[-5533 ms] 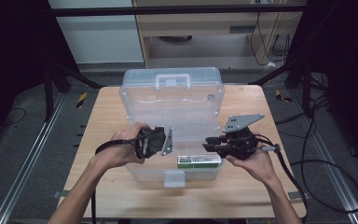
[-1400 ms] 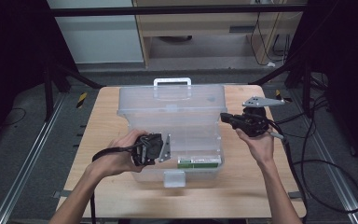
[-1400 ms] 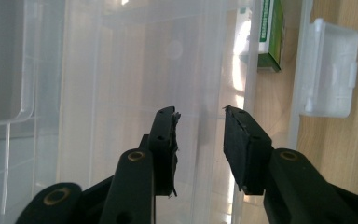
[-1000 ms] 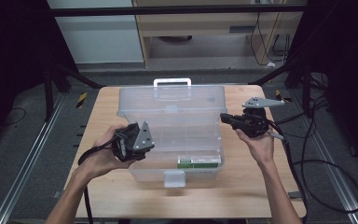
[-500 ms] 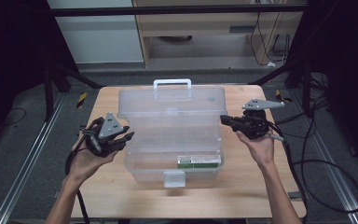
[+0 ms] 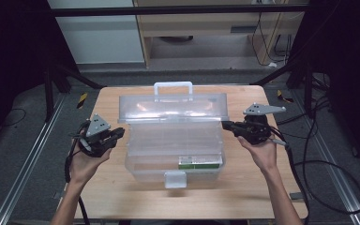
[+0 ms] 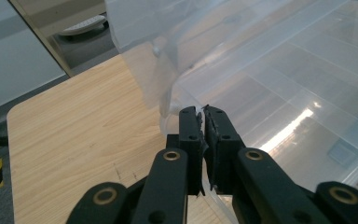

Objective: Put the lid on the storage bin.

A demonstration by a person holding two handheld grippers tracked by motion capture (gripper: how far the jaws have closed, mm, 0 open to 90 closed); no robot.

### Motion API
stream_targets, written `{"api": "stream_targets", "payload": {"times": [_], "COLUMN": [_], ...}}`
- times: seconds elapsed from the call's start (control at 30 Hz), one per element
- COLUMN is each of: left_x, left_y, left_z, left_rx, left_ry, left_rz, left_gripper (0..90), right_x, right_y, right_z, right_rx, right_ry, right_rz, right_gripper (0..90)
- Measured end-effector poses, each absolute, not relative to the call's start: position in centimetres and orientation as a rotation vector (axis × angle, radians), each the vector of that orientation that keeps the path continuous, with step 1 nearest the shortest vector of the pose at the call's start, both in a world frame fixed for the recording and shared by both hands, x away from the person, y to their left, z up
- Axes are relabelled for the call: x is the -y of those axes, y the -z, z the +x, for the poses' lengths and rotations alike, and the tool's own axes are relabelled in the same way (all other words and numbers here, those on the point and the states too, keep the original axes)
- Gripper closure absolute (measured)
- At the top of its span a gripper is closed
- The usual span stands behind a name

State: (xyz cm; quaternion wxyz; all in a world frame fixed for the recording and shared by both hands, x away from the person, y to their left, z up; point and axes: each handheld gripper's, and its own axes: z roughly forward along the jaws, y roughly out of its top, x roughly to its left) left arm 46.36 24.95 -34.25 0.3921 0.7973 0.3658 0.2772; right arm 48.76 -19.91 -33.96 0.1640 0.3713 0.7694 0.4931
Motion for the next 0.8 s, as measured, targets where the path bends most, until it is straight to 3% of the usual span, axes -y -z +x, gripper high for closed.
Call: {"api": "stream_targets", "payload": {"times": [0.8], "left_x": [-25.3], "left_y": [36.6], "left_z": [44.9], "left_rx": [-0.961], "left_ry": [-0.657], "left_rz": [2.027], "left_gripper": [87.5], "right_x": [20.4], "right_y": [36.5], "right_z": [46.2], "right_rx": [-2.277], "right_ry": [-1.299], "right_rz": [1.044], "right_gripper": [88.8]}}
